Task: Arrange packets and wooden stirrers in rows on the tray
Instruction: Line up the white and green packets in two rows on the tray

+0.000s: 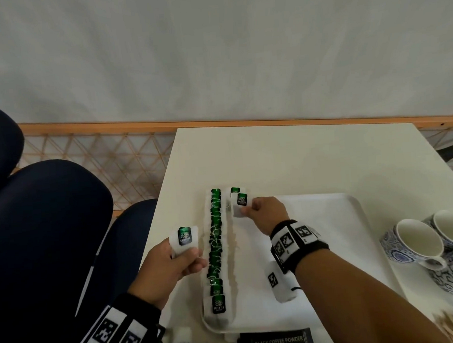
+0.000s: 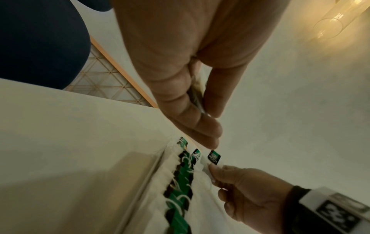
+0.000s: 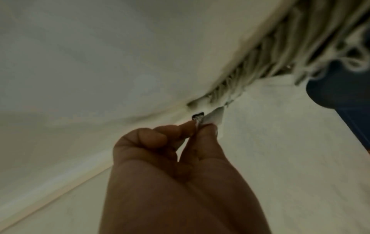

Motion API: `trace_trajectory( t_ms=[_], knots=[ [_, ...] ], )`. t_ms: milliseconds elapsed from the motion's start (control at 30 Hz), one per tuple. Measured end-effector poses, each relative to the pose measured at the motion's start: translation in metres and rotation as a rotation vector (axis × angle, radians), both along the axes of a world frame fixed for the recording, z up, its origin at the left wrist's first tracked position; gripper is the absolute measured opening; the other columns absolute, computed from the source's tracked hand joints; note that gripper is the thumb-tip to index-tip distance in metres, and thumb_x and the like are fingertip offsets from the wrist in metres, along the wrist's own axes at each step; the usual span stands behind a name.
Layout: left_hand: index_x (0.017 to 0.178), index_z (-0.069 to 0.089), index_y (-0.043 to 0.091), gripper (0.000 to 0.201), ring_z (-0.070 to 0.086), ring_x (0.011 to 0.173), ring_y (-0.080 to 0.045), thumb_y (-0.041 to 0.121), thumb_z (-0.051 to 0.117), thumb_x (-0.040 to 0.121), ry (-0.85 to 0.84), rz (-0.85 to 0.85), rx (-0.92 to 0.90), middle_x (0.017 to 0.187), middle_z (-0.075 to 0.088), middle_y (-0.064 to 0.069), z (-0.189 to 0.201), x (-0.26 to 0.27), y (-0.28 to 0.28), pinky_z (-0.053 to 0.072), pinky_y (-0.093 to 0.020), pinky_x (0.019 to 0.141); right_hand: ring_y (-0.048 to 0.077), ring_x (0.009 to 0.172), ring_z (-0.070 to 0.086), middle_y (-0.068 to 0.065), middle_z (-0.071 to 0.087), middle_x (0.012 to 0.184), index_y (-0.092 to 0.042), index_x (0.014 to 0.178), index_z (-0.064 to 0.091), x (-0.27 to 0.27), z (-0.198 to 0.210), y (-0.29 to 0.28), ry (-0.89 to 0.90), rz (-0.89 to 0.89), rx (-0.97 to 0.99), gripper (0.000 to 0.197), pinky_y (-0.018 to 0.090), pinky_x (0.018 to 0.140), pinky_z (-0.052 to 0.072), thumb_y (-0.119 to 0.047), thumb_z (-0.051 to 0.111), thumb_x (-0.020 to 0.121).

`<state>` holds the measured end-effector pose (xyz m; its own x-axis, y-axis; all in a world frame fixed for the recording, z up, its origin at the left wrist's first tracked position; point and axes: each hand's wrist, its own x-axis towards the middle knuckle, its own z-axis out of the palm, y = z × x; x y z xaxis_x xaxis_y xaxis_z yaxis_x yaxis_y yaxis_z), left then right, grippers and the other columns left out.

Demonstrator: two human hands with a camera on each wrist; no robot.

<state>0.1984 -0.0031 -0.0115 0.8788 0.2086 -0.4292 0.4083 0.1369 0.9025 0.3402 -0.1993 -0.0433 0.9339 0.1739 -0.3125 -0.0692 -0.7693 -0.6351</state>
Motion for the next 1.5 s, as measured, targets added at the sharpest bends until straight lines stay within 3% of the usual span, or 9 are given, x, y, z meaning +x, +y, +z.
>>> trace_trajectory(
  t_ms=[167, 400, 633, 867, 1067, 1133, 1267, 1367, 1500],
  knots=[
    [0.097, 0.059, -0.008, 0.009, 0.070, 0.069, -0.024, -0.005, 0.057, 0.090, 0.011, 0.006, -0.013, 0.073, 0.069, -0.014, 0.001, -0.001, 0.002, 0.056, -0.023, 0.060, 0.014, 0.059, 0.047, -0.003, 0.050, 0.066, -0.021, 0.060, 0.042, 0.011, -0.021, 0.016, 0.057, -0.078, -0.080, 0.041, 0.024, 0.050, 0.033, -0.040, 0.059, 0.092],
    [0.097, 0.058, -0.009, 0.009, 0.070, 0.067, -0.023, -0.006, 0.057, 0.089, 0.010, 0.008, -0.027, 0.073, 0.069, -0.014, -0.001, -0.002, 0.002, 0.056, -0.023, 0.059, 0.025, 0.089, 0.060, 0.003, 0.064, 0.098, -0.026, 0.086, 0.053, 0.017, -0.025, 0.028, 0.094, -0.190, -0.038, 0.025, 0.035, 0.081, 0.052, -0.048, 0.064, 0.086],
    [0.107, 0.060, -0.002, 0.019, 0.070, 0.086, -0.030, -0.009, 0.048, 0.093, 0.028, -0.006, -0.133, 0.097, 0.070, -0.025, 0.005, -0.001, -0.002, 0.059, -0.026, 0.069, 0.021, 0.083, 0.055, -0.001, 0.056, 0.089, -0.019, 0.100, 0.047, 0.006, -0.017, 0.025, 0.049, -0.316, 0.139, 0.034, 0.033, 0.076, 0.047, -0.046, 0.064, 0.087],
    [0.110, 0.061, 0.007, 0.025, 0.072, 0.088, -0.027, -0.007, 0.048, 0.093, -0.019, -0.042, -0.115, 0.097, 0.073, -0.016, 0.008, 0.001, -0.009, 0.058, -0.024, 0.069, 0.008, 0.072, 0.060, -0.007, 0.068, 0.078, -0.025, 0.076, 0.068, -0.034, 0.024, 0.024, 0.223, 0.258, 0.423, 0.030, 0.026, 0.075, 0.048, -0.054, 0.065, 0.083],
    [0.106, 0.065, 0.008, 0.021, 0.072, 0.081, -0.026, -0.002, 0.059, 0.089, -0.046, -0.020, 0.012, 0.090, 0.075, -0.013, 0.006, 0.002, -0.014, 0.058, -0.026, 0.067, 0.003, 0.069, 0.063, -0.011, 0.070, 0.071, -0.027, 0.074, 0.074, -0.049, 0.018, 0.026, 0.268, 0.307, 0.515, 0.008, 0.019, 0.074, 0.051, -0.030, 0.078, 0.080],
    [0.105, 0.064, 0.005, 0.016, 0.073, 0.079, -0.028, 0.001, 0.056, 0.092, -0.031, 0.009, -0.020, 0.088, 0.074, -0.016, 0.006, 0.001, -0.013, 0.058, -0.025, 0.064, -0.003, 0.054, 0.054, -0.013, 0.063, 0.058, -0.034, 0.057, 0.068, -0.046, 0.018, 0.023, 0.227, 0.290, 0.477, 0.026, 0.010, 0.060, 0.043, -0.031, 0.075, 0.082],
    [0.099, 0.062, -0.002, 0.015, 0.072, 0.081, -0.033, 0.006, 0.050, 0.097, 0.004, 0.053, -0.052, 0.086, 0.072, -0.020, 0.004, 0.000, -0.009, 0.058, -0.025, 0.061, 0.010, 0.069, 0.061, 0.000, 0.070, 0.077, -0.021, 0.080, 0.071, -0.031, 0.011, 0.014, 0.126, 0.179, 0.384, 0.017, 0.027, 0.072, 0.052, -0.036, 0.068, 0.088],
    [0.098, 0.062, -0.003, 0.015, 0.072, 0.082, -0.035, 0.007, 0.050, 0.097, 0.015, 0.050, -0.037, 0.088, 0.071, -0.021, 0.003, -0.001, -0.007, 0.058, -0.026, 0.061, 0.011, 0.072, 0.058, -0.007, 0.063, 0.075, -0.023, 0.080, 0.067, -0.014, -0.003, 0.006, 0.024, 0.001, 0.256, 0.016, 0.022, 0.065, 0.041, -0.035, 0.065, 0.090],
    [0.097, 0.063, -0.002, 0.015, 0.072, 0.083, -0.035, 0.006, 0.051, 0.096, 0.024, 0.038, -0.029, 0.086, 0.072, -0.020, 0.003, -0.003, -0.008, 0.058, -0.026, 0.061, 0.019, 0.062, 0.045, -0.001, 0.044, 0.062, -0.015, 0.062, 0.042, -0.001, -0.017, 0.008, 0.003, -0.025, -0.017, 0.041, 0.026, 0.051, 0.031, -0.037, 0.061, 0.091]
  ],
)
